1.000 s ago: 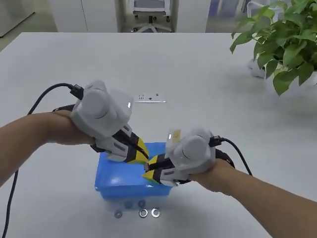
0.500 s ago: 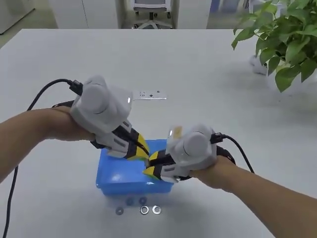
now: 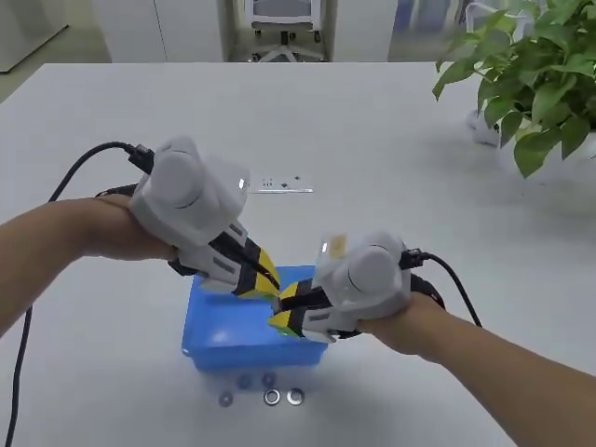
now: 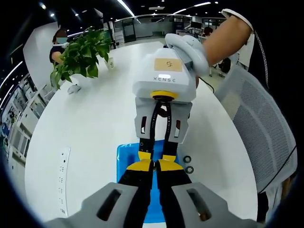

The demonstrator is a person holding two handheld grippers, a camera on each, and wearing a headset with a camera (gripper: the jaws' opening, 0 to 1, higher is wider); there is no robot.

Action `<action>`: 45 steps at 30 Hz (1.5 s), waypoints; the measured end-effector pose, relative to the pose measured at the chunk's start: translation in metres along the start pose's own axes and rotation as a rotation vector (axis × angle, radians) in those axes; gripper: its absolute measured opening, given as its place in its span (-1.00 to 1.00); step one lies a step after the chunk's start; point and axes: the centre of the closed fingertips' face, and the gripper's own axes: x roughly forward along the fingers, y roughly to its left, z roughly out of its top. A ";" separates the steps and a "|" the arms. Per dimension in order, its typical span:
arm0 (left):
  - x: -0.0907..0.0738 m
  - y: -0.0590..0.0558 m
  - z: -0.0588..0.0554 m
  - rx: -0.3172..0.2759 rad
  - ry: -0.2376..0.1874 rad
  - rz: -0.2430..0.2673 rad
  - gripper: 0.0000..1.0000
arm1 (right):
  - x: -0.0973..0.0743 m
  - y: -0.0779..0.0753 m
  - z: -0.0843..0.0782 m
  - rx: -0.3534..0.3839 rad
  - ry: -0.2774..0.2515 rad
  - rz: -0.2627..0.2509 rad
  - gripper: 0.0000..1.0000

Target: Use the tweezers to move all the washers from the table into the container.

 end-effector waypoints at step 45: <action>-0.016 -0.055 0.037 0.075 0.002 -0.001 -0.87 | -0.041 0.050 0.026 -0.039 -0.043 -0.024 -0.76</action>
